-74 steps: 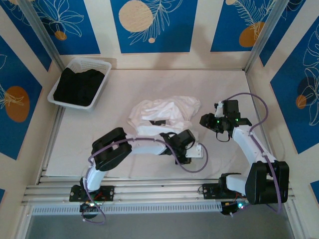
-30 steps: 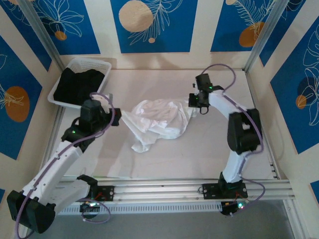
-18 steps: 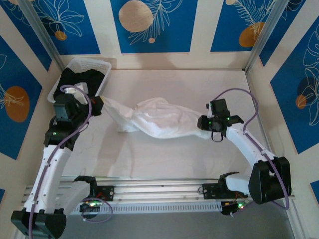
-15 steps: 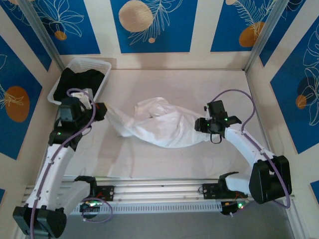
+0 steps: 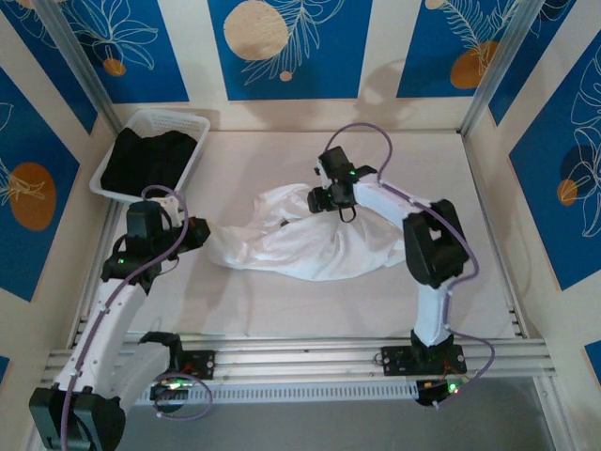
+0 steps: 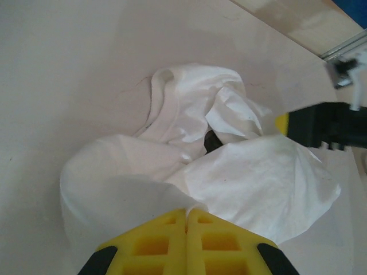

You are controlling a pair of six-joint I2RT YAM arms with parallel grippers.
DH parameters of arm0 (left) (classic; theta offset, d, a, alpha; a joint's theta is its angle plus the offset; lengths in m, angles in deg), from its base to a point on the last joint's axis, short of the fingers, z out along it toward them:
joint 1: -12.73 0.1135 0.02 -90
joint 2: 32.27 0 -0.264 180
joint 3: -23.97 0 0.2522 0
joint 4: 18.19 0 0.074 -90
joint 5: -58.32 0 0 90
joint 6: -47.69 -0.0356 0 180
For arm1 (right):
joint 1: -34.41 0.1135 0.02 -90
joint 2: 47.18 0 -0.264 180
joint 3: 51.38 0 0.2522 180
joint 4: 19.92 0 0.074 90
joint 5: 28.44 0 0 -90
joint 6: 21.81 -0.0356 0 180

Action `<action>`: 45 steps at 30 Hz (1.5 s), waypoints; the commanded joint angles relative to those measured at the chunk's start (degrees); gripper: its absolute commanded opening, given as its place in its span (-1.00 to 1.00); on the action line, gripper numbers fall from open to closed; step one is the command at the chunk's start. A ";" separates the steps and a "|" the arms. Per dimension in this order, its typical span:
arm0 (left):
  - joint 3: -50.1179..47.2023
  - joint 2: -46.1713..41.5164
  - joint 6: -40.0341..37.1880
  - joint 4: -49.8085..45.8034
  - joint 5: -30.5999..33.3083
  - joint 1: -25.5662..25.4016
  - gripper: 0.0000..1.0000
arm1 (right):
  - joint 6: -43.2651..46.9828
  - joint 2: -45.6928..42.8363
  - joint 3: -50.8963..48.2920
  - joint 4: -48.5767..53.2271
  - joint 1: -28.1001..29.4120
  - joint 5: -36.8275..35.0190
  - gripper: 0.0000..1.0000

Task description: Fold the inside-out t-shirt

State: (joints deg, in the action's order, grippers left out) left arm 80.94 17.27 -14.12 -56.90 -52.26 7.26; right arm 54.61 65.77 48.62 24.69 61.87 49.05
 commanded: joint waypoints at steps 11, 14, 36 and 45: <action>-0.77 -1.20 -0.11 0.92 -0.75 0.62 -1.00 | 7.08 8.93 15.89 9.62 1.78 -2.82 -0.82; 0.57 -1.05 0.11 1.07 0.58 0.67 -1.00 | 6.72 2.84 15.25 7.25 -0.12 -1.32 -0.99; 26.03 7.79 8.38 6.29 -7.08 12.50 -1.00 | -8.93 -27.29 7.61 -7.60 -20.14 21.30 -1.00; 23.14 6.84 16.54 10.72 -11.35 27.65 -1.00 | -12.53 -44.77 -19.98 -6.14 -13.38 14.25 -1.00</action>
State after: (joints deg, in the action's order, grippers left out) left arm 106.81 25.53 -0.61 -47.79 -61.35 31.87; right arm 44.35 24.30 37.65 15.60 45.68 66.36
